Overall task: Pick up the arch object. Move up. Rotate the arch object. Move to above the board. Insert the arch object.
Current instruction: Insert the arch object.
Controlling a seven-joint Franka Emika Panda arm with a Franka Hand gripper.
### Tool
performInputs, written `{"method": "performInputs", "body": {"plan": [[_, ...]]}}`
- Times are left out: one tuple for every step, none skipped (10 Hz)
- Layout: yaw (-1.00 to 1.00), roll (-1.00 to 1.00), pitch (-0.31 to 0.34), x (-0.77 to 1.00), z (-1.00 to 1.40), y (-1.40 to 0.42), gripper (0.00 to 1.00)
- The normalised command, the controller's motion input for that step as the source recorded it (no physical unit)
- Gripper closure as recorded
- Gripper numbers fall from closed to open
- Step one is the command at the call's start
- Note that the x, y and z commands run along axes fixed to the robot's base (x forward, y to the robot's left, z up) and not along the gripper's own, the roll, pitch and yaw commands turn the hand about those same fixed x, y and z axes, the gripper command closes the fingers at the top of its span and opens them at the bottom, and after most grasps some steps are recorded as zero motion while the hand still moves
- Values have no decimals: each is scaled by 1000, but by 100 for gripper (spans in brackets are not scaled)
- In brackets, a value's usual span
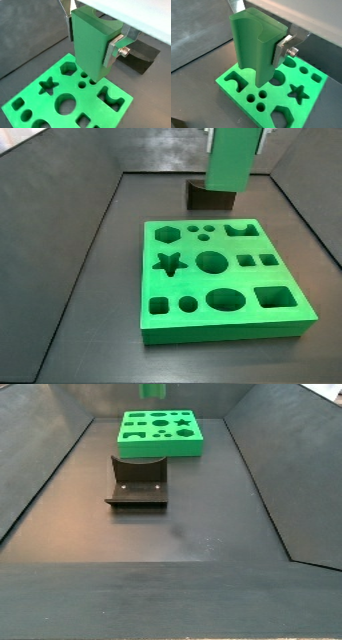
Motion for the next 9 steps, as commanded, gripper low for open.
{"method": "performInputs", "body": {"plan": [[326,163,0,709,-120,20,100],[329,196,-17,671,-77,0,100],[431,136,-36,551,-183,0,100],[434,139,-50,529,-186,0,100],[403,167,-53,549,-149,0,100],[394,149,-46,566,-191,0,100],[414,323,0,431,-346,-126,100],[0,91,0,0,-43,14,100],[-91,64,57,0,-131,80,100]]}}
